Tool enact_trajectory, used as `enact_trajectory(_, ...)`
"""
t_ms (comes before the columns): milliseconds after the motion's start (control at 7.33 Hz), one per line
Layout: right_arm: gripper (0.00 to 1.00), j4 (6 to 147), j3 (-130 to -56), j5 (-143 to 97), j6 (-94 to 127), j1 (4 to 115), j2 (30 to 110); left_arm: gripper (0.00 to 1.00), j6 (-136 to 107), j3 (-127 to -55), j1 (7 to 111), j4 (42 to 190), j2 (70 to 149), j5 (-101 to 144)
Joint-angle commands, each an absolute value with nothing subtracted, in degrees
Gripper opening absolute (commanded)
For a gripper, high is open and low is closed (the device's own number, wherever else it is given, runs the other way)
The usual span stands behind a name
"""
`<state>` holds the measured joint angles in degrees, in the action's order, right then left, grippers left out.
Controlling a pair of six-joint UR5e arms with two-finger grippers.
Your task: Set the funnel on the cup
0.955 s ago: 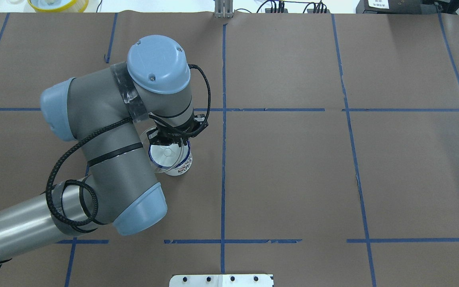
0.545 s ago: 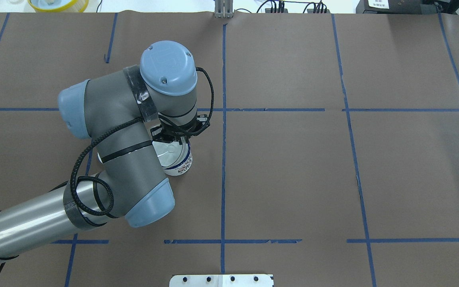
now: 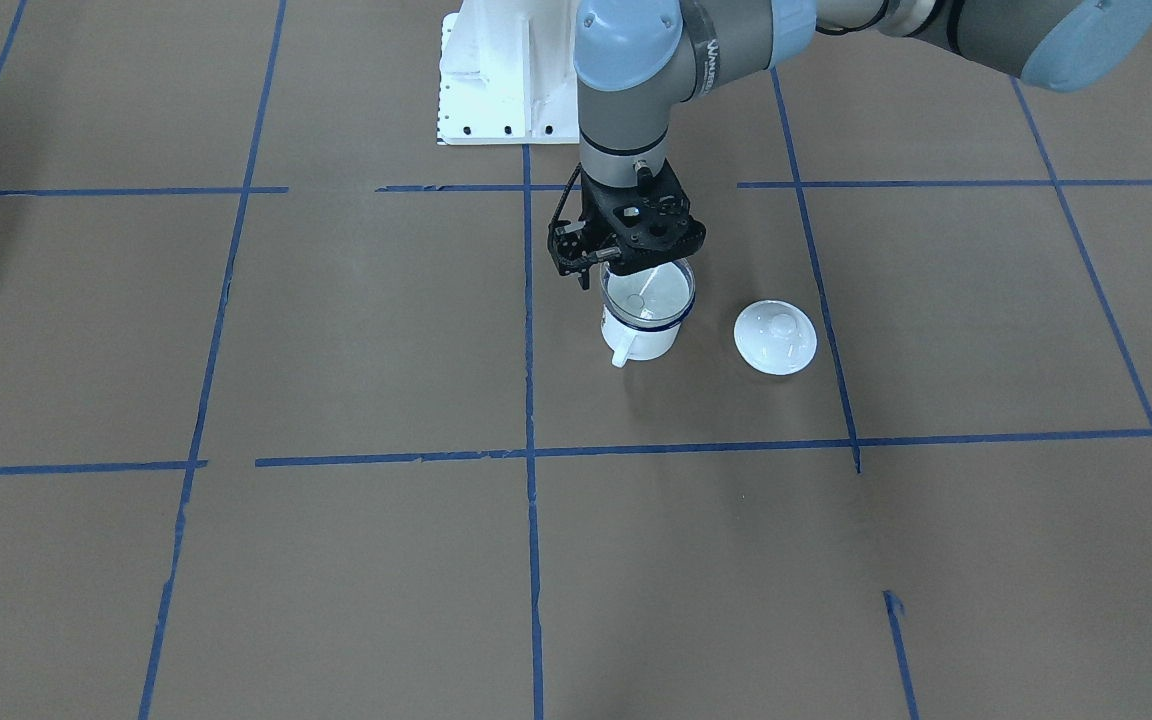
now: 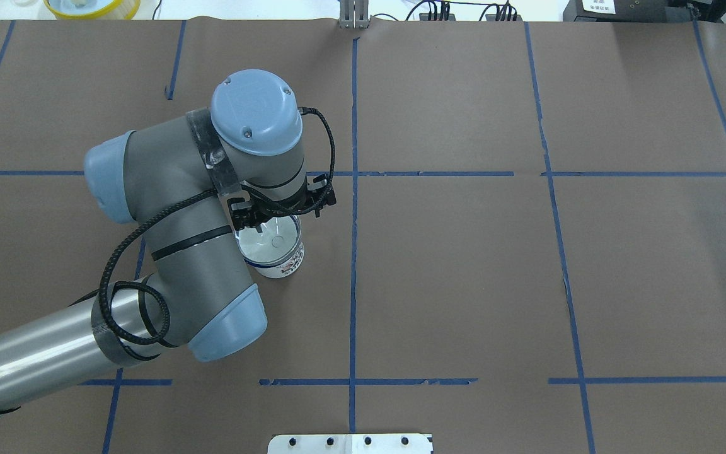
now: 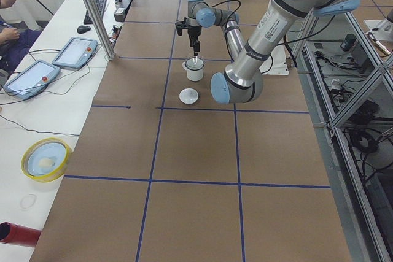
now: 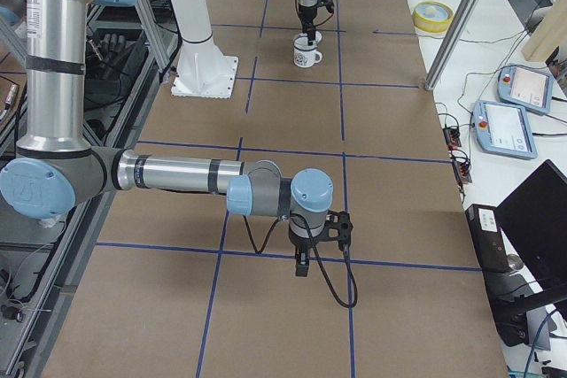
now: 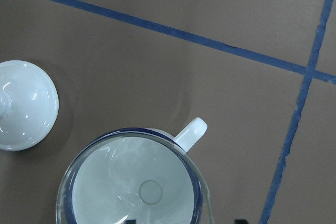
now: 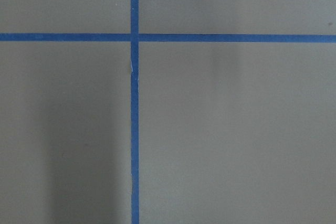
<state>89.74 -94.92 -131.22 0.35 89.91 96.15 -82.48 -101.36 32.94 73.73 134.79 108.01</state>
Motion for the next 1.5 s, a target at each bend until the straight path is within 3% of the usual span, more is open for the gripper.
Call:
enact_trajectory(0,1.0,89.7,-94.9,-131.2,0.4,89.9,96.2,1.0,-81.7,-108.2,33.5,76.0,131.0,108.1)
enact_trajectory(409,1.0,89.7,-94.9,-131.2,0.4,89.9,96.2,1.0,-61.4,-111.3,48.2,82.0,122.7,116.0)
enact_trajectory(818,1.0,89.7,-94.9,-131.2,0.4,89.9,96.2,1.0,-31.0,-110.9,66.8,82.1,109.5,125.1)
enact_trajectory(1364,1.0,89.7,-94.9,-131.2,0.4,89.9,96.2,1.0,8.2,-100.0,86.1,84.2,92.1,131.2)
